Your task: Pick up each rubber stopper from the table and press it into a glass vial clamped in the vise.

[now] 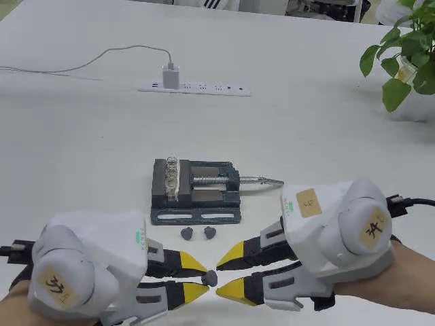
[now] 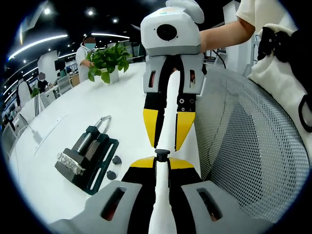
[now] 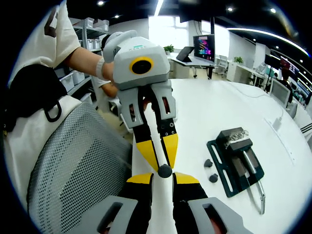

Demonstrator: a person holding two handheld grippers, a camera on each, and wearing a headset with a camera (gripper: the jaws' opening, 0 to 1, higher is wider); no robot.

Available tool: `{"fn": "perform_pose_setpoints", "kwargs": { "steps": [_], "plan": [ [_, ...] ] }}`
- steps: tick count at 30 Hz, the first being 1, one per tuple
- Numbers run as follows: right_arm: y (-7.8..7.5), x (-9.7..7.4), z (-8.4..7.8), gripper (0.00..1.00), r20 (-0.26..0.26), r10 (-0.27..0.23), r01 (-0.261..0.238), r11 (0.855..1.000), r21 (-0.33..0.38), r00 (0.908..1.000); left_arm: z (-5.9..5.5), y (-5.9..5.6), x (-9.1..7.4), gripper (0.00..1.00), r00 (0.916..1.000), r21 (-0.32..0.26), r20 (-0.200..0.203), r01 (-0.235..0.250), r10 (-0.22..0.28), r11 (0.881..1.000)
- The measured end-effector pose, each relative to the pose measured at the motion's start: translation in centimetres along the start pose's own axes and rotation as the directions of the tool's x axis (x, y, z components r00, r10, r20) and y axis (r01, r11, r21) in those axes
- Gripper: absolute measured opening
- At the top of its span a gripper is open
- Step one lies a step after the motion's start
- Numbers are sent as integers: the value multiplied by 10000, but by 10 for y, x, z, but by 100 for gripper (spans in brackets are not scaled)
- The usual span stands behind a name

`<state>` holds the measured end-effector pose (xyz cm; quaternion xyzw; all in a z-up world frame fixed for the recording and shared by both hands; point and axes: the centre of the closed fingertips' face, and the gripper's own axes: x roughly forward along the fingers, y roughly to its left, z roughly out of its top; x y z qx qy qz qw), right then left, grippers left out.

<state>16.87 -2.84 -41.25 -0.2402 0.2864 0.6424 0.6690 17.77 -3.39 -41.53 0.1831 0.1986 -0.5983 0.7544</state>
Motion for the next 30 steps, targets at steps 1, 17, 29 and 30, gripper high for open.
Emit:
{"fn": "perform_pose_setpoints", "kwargs": {
  "steps": [1, 17, 29, 30],
  "plan": [
    [0, 1, 0, 11, 1, -4, 4, 10000, -7, 10000, 0, 0, 0, 5, 10000, -10, 12, -2, 2, 10000],
    [-3, 1, 3, 10, 38, -111, 112, 9999, -47, 9999, 3, 1, 0, 5, 9996, -372, 273, -84, 95, 9993],
    [-7, 0, 5, 8, 65, -366, 367, 9993, -58, 9993, 5, 4, -1, 5, 9987, -525, 431, -247, 269, 9983],
    [-7, -1, 5, 8, 67, -342, 342, 9994, -6, 9994, 5, 4, -1, 5, 9987, -484, 433, -236, 257, 9985]
  ]
}}
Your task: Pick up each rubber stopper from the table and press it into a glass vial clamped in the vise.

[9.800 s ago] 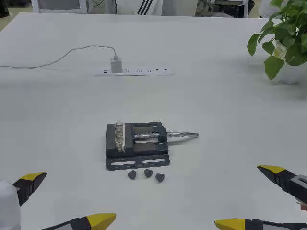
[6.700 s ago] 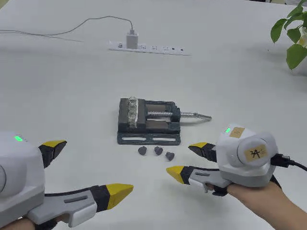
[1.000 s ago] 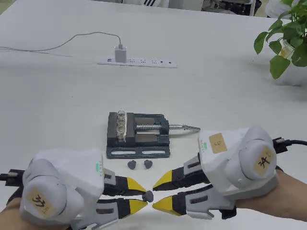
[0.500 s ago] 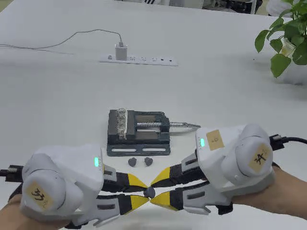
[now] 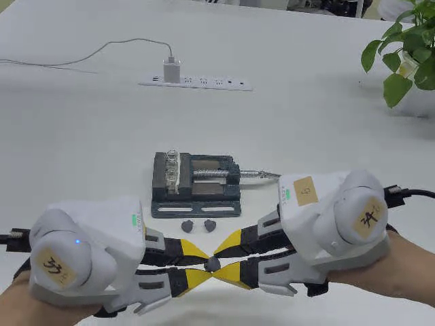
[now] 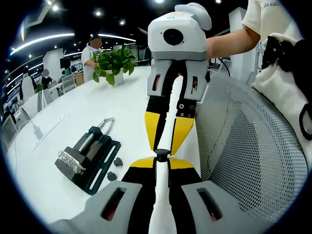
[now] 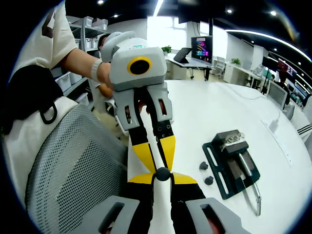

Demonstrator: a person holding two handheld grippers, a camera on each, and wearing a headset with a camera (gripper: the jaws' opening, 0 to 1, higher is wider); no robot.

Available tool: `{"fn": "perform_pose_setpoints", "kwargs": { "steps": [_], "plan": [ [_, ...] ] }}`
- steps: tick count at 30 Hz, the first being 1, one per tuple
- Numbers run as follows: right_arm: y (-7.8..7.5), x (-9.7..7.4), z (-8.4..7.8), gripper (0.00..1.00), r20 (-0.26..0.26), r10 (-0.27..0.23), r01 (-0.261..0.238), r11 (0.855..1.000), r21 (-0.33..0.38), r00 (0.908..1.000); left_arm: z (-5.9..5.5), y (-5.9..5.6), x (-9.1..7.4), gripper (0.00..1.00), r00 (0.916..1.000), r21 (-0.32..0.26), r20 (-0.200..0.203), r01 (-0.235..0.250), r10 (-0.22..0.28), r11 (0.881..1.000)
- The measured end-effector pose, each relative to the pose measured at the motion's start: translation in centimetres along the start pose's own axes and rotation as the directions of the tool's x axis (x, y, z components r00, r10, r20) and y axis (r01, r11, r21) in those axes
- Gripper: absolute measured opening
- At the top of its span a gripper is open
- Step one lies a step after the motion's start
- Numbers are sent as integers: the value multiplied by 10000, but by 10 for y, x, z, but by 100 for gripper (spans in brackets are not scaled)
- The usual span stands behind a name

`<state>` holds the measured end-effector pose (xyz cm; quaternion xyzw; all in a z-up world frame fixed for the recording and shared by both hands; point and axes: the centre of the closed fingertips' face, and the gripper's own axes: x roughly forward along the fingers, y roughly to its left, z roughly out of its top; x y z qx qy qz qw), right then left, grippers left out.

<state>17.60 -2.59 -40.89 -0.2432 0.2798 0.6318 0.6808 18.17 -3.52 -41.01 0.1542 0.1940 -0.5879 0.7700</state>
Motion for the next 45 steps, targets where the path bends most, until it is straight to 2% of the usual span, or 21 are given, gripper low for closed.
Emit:
{"fn": "perform_pose_setpoints", "kwargs": {
  "steps": [10, 20, 23, 25, 28, 31, 36, 38, 41, 42, 43, 45],
  "plan": [
    [5, -1, -3, 7, -90, 399, -397, 9990, 189, 9992, -1, -6, 2, 4, 9993, 413, -214, 326, -317, 9986],
    [1, -6, -3, 6, -257, 386, -383, 9992, 136, 9989, 4, -3, 5, 5, 9992, 485, -152, 376, -369, 9981],
    [-2, -7, -4, 6, -315, 288, -287, 9996, 57, 9991, 5, 0, 6, 5, 9998, 429, -80, 188, -185, 9989],
    [-6, -8, -2, 6, -300, 219, -215, 9997, 143, 9993, 2, 4, 6, 6, 9999, 365, -148, -16, 22, 9993],
    [-9, -9, -3, 6, -317, 224, -217, 9995, 211, 9992, -4, 9, 4, 13, 9994, 127, -117, -336, 337, 9994],
    [-11, -9, -4, 6, -384, 192, -186, 9997, 172, 9991, -11, 14, 1, 21, 9959, -250, -114, -905, 903, 9956],
    [-14, -7, -6, 6, -501, 252, -246, 9996, 126, 9984, -18, 24, -10, 37, 9839, -1152, -18, -1776, 1786, 9773],
    [-15, -5, -7, 6, -558, 275, -271, 9996, 80, 9981, -22, 29, -14, 44, 9768, -1258, -43, -2128, 2140, 9690],
    [-17, -4, -9, 6, -681, 296, -300, 9995, -41, 9972, -25, 35, -21, 53, 9643, -2012, 41, -2585, 2647, 9448],
    [-18, -4, -9, 6, -729, 287, -294, 9995, -92, 9969, -25, 39, -25, 56, 9556, -2068, 183, -2840, 2940, 9362],
    [-20, -4, -9, 6, -747, 301, -309, 9995, -93, 9967, -26, 41, -27, 60, 9499, -2134, 202, -3007, 3119, 9296],
    [-24, -5, -9, 6, -814, 299, -311, 9994, -128, 9962, -30, 44, -32, 70, 9374, -2564, 119, -3336, 3481, 9072]
  ]
}}
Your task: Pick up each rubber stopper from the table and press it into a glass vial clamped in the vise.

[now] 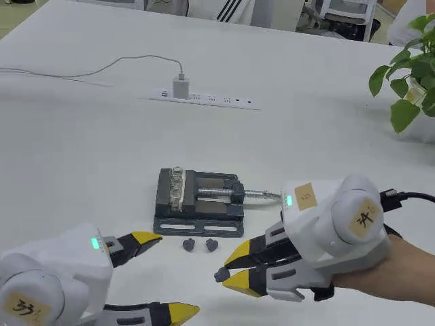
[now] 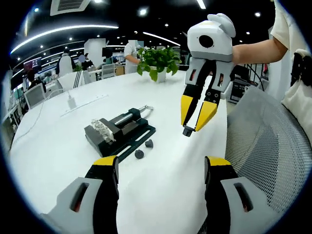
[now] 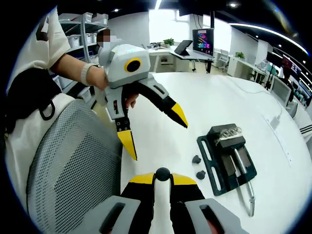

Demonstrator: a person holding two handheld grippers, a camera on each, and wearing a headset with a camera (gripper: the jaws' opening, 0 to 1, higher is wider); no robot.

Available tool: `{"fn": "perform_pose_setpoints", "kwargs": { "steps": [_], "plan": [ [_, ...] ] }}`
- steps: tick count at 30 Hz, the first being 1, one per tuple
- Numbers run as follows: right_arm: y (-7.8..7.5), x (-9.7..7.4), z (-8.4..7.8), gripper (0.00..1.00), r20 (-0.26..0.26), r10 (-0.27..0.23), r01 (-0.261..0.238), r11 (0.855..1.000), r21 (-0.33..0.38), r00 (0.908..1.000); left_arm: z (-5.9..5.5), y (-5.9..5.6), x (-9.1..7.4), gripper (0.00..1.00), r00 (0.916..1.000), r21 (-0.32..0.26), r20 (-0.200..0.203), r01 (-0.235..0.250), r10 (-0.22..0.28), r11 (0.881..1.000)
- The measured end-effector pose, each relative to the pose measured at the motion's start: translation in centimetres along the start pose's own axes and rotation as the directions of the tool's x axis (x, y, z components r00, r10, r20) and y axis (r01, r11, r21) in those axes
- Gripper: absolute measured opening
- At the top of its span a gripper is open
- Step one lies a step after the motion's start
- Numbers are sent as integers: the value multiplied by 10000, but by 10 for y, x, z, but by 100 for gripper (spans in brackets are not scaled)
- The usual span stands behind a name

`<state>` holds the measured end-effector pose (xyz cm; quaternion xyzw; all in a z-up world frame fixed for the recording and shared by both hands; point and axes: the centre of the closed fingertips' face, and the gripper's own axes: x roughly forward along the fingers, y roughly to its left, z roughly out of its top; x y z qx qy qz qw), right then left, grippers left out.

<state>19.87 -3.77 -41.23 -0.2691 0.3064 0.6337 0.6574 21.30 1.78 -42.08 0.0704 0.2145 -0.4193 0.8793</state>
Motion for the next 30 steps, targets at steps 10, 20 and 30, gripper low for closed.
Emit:
{"fn": "perform_pose_setpoints", "kwargs": {
  "steps": [10, 20, 30],
  "plan": [
    [-26, -6, 6, 6, -573, 81, -118, 9978, -655, 9983, -7, 24, -22, 99, 9912, -715, 212, -1291, 1309, 9890],
    [-58, -8, 20, 6, -1014, 29, -172, 9899, -1410, 9948, -13, 26, -35, 99, 9837, -1007, 225, -1750, 1781, 9794],
    [-94, -5, 38, 6, -1755, 29, -424, 9742, -2218, 9845, -13, 27, -34, 99, 9811, -1231, 311, -1857, 1908, 9749]
  ]
}}
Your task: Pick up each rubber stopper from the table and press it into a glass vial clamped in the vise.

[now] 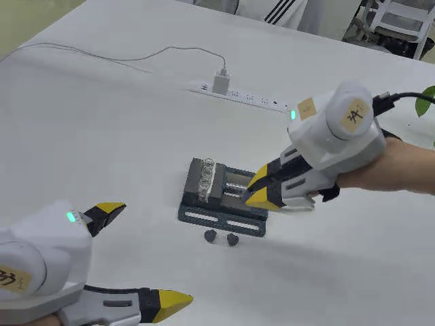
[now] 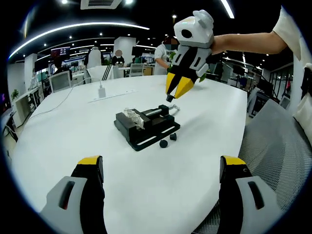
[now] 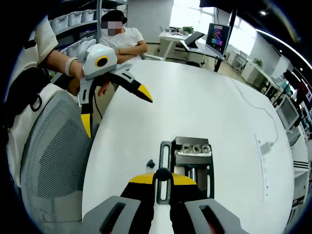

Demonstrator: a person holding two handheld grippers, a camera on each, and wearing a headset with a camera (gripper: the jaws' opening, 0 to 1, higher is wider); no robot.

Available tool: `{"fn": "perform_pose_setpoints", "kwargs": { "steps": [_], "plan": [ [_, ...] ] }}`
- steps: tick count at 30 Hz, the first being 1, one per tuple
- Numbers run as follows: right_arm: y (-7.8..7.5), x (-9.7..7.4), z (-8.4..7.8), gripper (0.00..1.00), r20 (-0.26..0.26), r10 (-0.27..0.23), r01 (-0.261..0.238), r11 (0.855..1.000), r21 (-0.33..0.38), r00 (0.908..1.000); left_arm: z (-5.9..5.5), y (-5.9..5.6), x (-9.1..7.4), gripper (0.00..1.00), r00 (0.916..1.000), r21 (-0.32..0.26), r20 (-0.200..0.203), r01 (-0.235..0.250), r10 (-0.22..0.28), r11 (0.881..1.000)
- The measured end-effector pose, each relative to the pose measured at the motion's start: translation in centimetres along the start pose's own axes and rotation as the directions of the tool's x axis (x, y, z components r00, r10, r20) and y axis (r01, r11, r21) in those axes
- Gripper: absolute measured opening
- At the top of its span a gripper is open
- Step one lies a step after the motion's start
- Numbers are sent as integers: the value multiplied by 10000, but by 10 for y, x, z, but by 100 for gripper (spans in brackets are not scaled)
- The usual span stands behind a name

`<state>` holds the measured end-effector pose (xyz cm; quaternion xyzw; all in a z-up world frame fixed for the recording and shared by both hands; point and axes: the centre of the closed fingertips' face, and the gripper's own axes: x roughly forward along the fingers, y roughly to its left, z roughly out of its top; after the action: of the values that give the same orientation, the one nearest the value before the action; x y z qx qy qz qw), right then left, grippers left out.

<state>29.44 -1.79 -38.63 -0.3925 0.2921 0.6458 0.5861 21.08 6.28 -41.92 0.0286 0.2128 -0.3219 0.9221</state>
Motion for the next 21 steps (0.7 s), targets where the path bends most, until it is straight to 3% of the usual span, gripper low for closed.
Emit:
{"fn": "perform_pose_setpoints", "kwargs": {
  "steps": [11, 21],
  "plan": [
    [-34, 5, 10, 6, -1000, 424, -522, 9939, -970, 9941, 0, 7, 0, 97, 9999, 143, -133, 56, -54, 9999],
    [-64, 14, 23, 6, -1857, 720, -1025, 9817, -1603, 9800, 0, 10, 1, 98, 9999, 130, -137, 67, -65, 9999]
  ]
}}
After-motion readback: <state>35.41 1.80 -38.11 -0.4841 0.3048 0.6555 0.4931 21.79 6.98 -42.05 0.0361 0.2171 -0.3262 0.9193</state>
